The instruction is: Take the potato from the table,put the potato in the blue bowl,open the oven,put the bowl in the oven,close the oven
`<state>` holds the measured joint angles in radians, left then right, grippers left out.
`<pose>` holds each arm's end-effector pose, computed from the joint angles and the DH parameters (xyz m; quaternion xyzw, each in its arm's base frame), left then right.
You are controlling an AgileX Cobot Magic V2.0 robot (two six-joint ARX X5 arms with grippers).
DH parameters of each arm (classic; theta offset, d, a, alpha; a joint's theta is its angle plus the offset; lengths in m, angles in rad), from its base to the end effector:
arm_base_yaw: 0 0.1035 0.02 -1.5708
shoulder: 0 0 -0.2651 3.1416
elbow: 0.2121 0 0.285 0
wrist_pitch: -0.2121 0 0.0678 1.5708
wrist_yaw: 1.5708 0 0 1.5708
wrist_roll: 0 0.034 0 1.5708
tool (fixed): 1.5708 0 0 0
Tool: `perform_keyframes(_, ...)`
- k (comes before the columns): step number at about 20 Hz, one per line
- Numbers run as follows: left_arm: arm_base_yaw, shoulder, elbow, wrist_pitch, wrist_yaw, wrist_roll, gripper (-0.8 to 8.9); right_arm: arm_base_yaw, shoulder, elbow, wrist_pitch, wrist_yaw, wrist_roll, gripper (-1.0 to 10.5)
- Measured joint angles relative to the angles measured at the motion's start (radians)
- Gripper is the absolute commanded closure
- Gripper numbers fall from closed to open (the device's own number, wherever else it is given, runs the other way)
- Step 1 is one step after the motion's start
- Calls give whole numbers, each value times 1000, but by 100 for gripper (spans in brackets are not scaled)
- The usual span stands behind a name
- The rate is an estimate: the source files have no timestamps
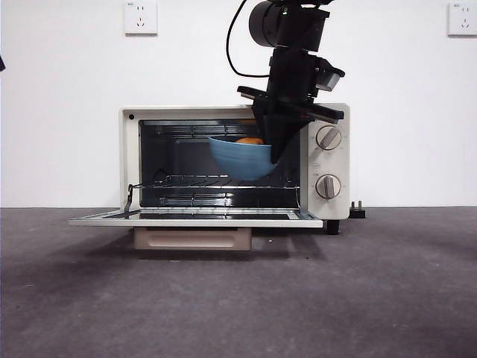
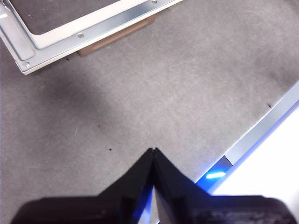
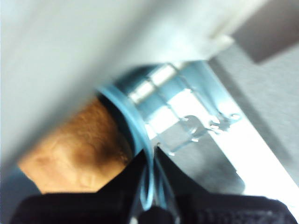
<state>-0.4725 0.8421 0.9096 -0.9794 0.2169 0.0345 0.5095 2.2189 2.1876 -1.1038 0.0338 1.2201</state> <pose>0.1563 -0.0881 0.3001 0.0707 0.4314 -0.3109 0.8439 0.4400 0.2445 0.2738 0.3513 0.5383 -0.1338 0.7543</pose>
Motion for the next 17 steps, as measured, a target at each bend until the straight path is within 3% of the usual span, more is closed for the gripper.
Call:
perform_keyframes(3,0,0,0,0,0,0,819,0,0,0,0,0,0,925)
perform_keyframes(6,0,0,0,-4,0,3,819,0,0,0,2,0,0,786)
perform_keyframes(17,0,0,0,-39,0,10,819,7,0,27,1,20,-44,786)
